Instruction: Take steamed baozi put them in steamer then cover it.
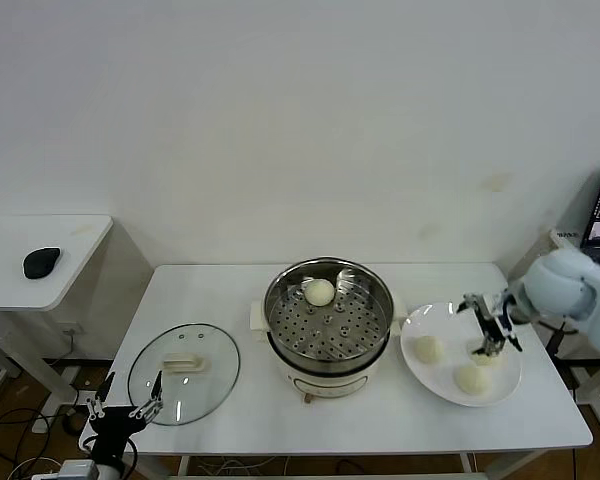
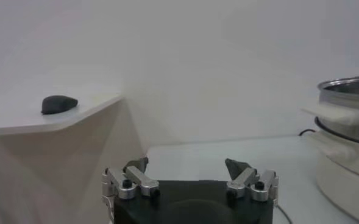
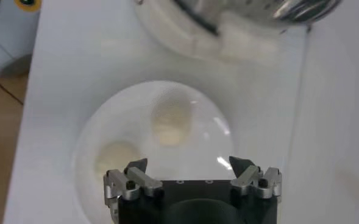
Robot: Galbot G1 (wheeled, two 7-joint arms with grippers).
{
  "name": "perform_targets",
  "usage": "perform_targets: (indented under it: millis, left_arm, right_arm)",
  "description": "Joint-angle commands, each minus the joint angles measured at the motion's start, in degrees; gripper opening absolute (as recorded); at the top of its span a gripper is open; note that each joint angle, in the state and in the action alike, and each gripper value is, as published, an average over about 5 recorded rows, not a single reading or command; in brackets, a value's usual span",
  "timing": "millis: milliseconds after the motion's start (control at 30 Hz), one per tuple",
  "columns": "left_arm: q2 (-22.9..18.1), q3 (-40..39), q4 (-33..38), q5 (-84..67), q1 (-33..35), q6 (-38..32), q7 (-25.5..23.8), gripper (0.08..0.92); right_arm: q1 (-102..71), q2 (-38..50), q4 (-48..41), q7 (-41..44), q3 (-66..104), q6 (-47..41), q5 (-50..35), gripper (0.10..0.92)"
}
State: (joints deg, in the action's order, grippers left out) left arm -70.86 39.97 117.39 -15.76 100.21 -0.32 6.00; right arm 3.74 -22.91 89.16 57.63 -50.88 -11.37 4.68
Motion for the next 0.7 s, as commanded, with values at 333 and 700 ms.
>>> perform_targets:
  millis: [333, 700]
  left_arm:
    - [-0.48, 1.12, -0.37, 0.23, 0.16, 0.09, -0.10, 0.823]
    - [-0.53, 1.17, -0.46, 0.13, 0.03, 0.03, -0.19, 0.823]
  right_arm:
    - [-8.97, -13.57, -16.07, 2.18, 6.48, 4.47, 3.37, 0.823]
    - [-9.10, -18.90, -20.93, 0.66, 6.09, 4.57, 5.61, 0.823]
